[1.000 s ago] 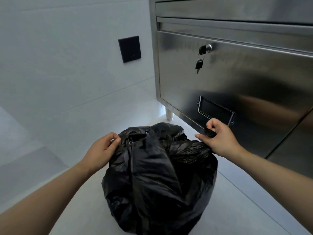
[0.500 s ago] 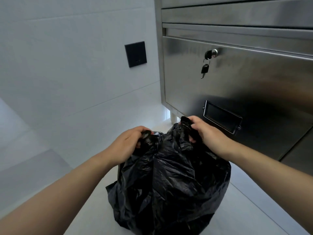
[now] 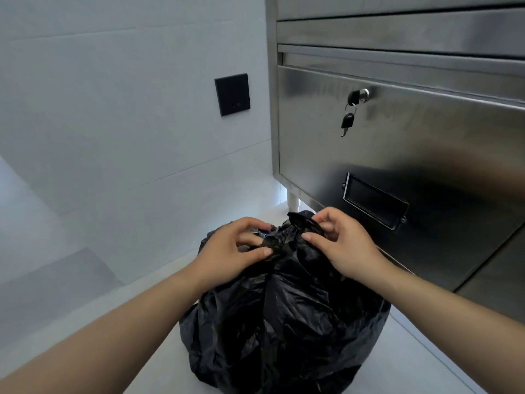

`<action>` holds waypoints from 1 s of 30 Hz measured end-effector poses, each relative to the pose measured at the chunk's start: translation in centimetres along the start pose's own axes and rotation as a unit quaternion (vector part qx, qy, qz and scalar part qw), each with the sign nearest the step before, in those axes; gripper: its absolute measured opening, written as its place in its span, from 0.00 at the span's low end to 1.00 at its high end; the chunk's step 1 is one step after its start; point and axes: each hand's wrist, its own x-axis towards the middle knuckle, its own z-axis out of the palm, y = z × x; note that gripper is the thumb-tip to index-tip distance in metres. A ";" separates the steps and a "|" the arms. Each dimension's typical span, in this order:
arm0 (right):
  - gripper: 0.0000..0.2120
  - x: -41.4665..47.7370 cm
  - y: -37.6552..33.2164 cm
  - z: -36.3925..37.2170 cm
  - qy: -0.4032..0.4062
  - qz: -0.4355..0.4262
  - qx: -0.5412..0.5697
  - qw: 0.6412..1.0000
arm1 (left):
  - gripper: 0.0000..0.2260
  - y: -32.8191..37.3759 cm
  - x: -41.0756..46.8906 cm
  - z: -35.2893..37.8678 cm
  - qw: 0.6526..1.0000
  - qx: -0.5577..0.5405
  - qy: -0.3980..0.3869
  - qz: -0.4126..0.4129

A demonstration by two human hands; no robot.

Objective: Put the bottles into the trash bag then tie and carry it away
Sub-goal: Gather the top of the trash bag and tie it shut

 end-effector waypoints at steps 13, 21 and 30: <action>0.09 -1.9 5.0 2.3 -0.025 0.021 -0.101 0.994 | 0.22 -4.5 -0.4 5.0 0.984 0.078 0.065 -0.147; 0.27 -1.0 6.9 1.1 -0.084 0.017 -0.194 0.977 | 0.17 -6.5 -0.4 6.0 0.970 0.233 0.039 -0.049; 0.50 0.2 9.2 1.3 -0.247 0.064 -0.102 0.962 | 0.15 -7.1 -0.6 6.2 0.991 0.114 0.031 -0.057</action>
